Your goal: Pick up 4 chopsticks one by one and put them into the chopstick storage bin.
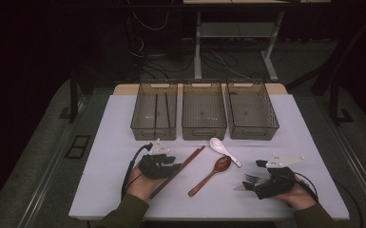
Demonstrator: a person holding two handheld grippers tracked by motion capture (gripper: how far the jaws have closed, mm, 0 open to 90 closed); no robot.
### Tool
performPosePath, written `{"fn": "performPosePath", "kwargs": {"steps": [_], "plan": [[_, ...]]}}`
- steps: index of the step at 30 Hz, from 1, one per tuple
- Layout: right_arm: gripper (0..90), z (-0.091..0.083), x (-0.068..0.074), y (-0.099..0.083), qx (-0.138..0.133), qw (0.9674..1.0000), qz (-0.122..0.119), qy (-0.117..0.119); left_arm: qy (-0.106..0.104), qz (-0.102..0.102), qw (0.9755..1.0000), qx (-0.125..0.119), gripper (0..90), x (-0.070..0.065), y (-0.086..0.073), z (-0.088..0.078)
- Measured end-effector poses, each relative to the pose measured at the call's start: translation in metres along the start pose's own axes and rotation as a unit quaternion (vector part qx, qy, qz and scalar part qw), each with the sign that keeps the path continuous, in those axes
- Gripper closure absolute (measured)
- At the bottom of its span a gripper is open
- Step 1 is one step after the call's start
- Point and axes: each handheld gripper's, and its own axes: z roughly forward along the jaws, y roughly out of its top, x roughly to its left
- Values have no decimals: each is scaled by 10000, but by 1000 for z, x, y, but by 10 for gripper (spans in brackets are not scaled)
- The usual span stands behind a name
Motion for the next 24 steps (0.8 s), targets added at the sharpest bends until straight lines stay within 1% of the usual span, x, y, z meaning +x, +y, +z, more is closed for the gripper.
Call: {"fn": "performPosePath", "kwargs": {"steps": [4, 8, 9, 14, 17, 18, 20, 22, 24], "plan": [[29, 0, 0, 0, 10, 10000, -1, -11, -40, -69, 10000, 12, 719, -1, -5, -1], [29, 0, 0, 0, 11, 10000, -4, -5, -167, -72, 9998, 76, 775, 2, -5, 2], [29, 0, 1, 0, 12, 10000, 2, -4, -182, -103, 9997, 84, 785, 3, -6, 3], [29, 0, 0, 0, 6, 10000, -1, 1, -201, -123, 9996, 131, 800, 3, -7, 6], [29, 0, 0, 0, 15, 10000, -6, -2, -205, -73, 9996, 165, 800, 3, -7, 7], [29, 0, 0, 0, 6, 10000, -3, -4, -213, -102, 9996, 154, 800, 3, -7, 8], [29, 0, 0, 0, 7, 10000, -1, 1, -205, -61, 9996, 203, 800, 3, -7, 8], [29, 0, 0, 0, 9, 10000, 4, 1, -198, -73, 9996, 212, 803, 3, -7, 9], [29, 0, 0, 0, 7, 10000, -3, 0, -186, -44, 9995, 247, 804, 3, -7, 9]]}}
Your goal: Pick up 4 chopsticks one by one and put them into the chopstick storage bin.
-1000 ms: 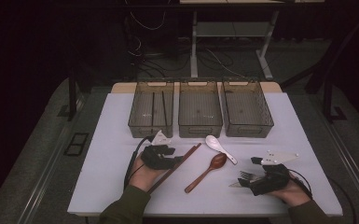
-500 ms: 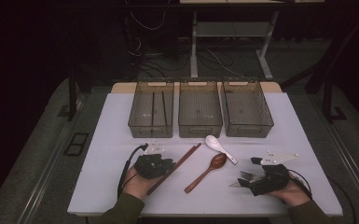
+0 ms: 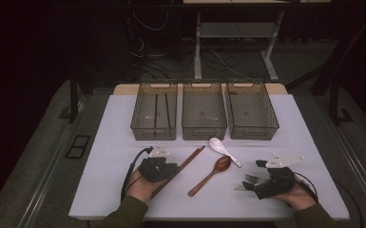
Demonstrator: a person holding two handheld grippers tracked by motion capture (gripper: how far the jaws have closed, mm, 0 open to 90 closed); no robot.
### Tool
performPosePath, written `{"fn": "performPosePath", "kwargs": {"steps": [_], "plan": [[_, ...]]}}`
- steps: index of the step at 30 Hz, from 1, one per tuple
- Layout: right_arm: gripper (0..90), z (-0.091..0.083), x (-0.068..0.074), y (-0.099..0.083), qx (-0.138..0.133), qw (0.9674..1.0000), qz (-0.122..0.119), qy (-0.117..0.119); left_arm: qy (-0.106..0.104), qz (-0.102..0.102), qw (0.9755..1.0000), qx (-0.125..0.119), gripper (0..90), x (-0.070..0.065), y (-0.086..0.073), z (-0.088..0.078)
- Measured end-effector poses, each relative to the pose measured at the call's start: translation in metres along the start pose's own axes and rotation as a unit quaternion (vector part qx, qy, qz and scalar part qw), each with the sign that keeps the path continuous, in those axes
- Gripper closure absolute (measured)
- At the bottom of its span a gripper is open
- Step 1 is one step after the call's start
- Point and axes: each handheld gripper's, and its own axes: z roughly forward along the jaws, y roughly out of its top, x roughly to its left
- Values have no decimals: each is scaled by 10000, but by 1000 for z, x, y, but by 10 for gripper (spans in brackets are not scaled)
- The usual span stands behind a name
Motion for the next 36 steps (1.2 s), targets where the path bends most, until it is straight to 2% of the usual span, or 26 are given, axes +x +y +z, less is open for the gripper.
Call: {"fn": "performPosePath", "kwargs": {"steps": [13, 17, 18, 24, 28, 36], "plan": [[29, 0, 0, 0, -4, 10000, -1, -10, 103, 117, 9998, 100, 803, 1, 0, 3], [29, 0, 0, 0, 3, 10000, -4, -11, 161, 221, 9995, 155, 803, 1, 0, 5], [29, 0, 0, 0, 2, 10000, -3, -10, 174, 149, 9996, 190, 803, 0, -1, 5], [29, 0, 0, 0, 5, 10000, -5, -5, 227, 238, 9993, 179, 808, -1, -1, 6], [29, 0, 0, 0, 16, 10000, -4, -1, 243, 226, 9993, 176, 810, -1, -1, 6], [29, 0, 1, 0, 18, 10000, -7, 8, 178, 96, 9996, 171, 827, 2, -1, 6]]}}
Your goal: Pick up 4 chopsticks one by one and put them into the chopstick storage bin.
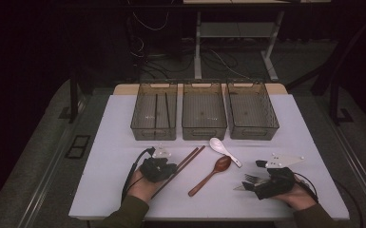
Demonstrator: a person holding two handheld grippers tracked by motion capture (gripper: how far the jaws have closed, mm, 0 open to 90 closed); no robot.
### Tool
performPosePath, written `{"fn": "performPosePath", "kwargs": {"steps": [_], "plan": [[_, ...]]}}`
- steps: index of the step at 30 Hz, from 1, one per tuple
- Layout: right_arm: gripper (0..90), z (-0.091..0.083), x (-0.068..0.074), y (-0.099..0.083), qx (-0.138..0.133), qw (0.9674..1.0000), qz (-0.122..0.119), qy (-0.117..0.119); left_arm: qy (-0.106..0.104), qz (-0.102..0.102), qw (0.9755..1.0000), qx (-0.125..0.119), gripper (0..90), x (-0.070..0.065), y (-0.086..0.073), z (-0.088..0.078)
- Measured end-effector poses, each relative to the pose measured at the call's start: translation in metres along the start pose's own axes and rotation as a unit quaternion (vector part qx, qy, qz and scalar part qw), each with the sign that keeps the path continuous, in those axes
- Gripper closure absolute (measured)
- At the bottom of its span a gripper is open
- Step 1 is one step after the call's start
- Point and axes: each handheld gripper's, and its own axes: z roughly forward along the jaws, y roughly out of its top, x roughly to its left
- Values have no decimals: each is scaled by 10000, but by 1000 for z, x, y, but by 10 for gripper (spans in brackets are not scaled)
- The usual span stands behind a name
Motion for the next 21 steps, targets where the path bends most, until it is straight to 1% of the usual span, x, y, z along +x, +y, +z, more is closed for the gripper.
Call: {"fn": "performPosePath", "kwargs": {"steps": [4, 8, 10, 12, 14, 15, 16, 21], "plan": [[29, 0, 0, 0, -3, 10000, -4, 1, -4, -13, 10000, 12, 831, 1, 0, 0], [29, 0, 0, 0, -8, 10000, -4, -7, -71, -146, 9999, -20, 832, 3, 0, -1], [29, 0, 0, 0, -7, 10000, -5, -8, -67, -183, 9998, -19, 832, 3, 0, -1], [29, 0, 0, 0, -5, 10000, -3, -5, -90, -180, 9998, 9, 832, 5, 1, -2], [29, 0, 0, 0, -5, 10000, -4, -5, -97, -221, 9997, -19, 833, 5, 1, -4], [29, 0, 0, 0, -6, 10000, -3, -4, -87, -180, 9998, -17, 832, 6, 1, -5], [29, 0, 0, 0, -9, 10000, -3, -7, -101, -230, 9997, -44, 832, 6, 2, -6], [29, 0, 0, 0, -10, 10000, -9, 1, -131, -268, 9995, -41, 832, 8, 2, -11]]}}
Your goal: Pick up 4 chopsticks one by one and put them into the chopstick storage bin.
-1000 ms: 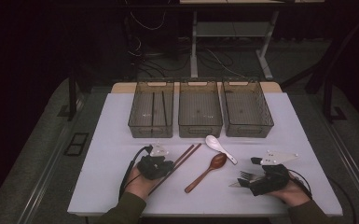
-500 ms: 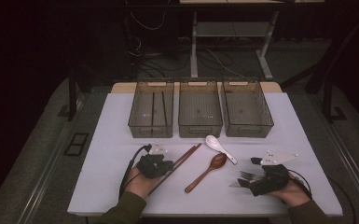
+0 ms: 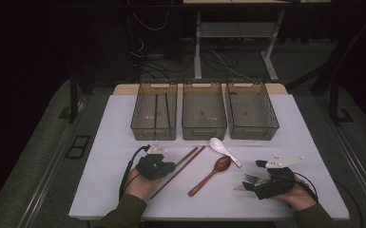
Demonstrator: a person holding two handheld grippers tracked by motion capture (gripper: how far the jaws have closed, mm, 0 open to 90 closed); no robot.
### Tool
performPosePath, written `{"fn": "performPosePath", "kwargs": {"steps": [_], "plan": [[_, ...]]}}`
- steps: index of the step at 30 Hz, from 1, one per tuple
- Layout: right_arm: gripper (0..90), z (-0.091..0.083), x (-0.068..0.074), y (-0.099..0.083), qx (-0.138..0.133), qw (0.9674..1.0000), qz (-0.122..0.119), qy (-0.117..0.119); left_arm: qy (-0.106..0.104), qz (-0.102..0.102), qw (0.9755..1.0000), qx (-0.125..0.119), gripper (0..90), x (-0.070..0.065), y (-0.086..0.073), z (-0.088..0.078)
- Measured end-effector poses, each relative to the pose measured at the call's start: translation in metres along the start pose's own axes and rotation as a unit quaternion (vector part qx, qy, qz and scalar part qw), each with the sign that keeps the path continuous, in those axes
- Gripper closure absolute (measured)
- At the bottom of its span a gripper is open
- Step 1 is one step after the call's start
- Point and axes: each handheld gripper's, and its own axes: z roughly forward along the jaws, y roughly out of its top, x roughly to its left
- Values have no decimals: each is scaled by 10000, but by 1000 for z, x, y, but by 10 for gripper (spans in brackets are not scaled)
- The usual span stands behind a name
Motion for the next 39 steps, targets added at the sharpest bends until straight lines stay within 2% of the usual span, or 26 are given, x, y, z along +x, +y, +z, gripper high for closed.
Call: {"fn": "performPosePath", "kwargs": {"steps": [6, 11, 19, 27, 34, 39], "plan": [[29, 1, 1, 0, -6, 10000, 3, -5, -37, 82, 10000, 1, 832, 3, 1, -7], [29, 2, 3, 1, 12, 10000, -26, 17, -102, 110, 9998, -115, 832, 6, 2, -15], [29, 3, 3, 1, 32, 10000, -43, 16, -319, 152, 9991, -252, 832, 10, 5, -30], [29, 4, 3, 0, 45, 10000, -42, 9, -267, 87, 9984, -488, 832, 15, 8, -43], [29, 4, 3, 0, 58, 10000, -26, 27, -228, 36, 9980, -597, 831, 20, 13, -49], [29, 4, 3, 1, 53, 10000, -13, 26, -192, 94, 9974, -687, 832, 24, 20, -51]]}}
